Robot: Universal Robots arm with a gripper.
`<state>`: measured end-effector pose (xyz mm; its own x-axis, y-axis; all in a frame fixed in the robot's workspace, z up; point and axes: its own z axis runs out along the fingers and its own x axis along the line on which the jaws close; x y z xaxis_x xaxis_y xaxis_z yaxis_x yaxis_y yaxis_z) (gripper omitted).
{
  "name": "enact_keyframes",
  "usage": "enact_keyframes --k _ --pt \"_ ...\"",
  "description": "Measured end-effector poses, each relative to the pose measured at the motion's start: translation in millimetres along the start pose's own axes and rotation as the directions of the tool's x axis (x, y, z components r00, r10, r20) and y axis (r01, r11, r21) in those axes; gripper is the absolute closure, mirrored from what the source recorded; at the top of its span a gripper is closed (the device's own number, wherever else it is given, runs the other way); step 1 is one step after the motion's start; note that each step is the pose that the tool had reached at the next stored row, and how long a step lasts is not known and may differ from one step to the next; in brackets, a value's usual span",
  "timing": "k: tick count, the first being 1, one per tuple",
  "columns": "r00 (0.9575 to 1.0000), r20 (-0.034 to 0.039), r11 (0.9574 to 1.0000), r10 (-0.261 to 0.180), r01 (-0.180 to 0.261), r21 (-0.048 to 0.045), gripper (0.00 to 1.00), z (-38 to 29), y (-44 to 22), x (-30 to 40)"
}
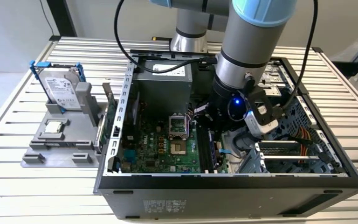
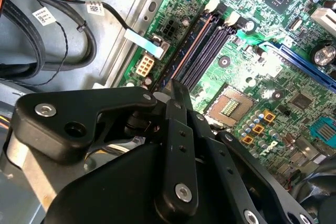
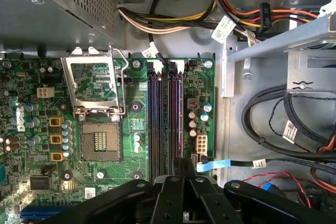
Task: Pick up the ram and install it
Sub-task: 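Press down the ram until it locks into place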
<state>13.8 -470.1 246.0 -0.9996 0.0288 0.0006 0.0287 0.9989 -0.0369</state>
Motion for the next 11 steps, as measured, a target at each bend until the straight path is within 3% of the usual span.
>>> enact_keyframes --k 6,11 --pt "0.9985 0.002 0.9985 -0.055 0.055 -0.0001 1.0 0.1 0.0 0.0" --pt "0.9921 0.0021 0.9921 -0.125 0.125 0.0001 1.0 0.0 0.0 0.0"
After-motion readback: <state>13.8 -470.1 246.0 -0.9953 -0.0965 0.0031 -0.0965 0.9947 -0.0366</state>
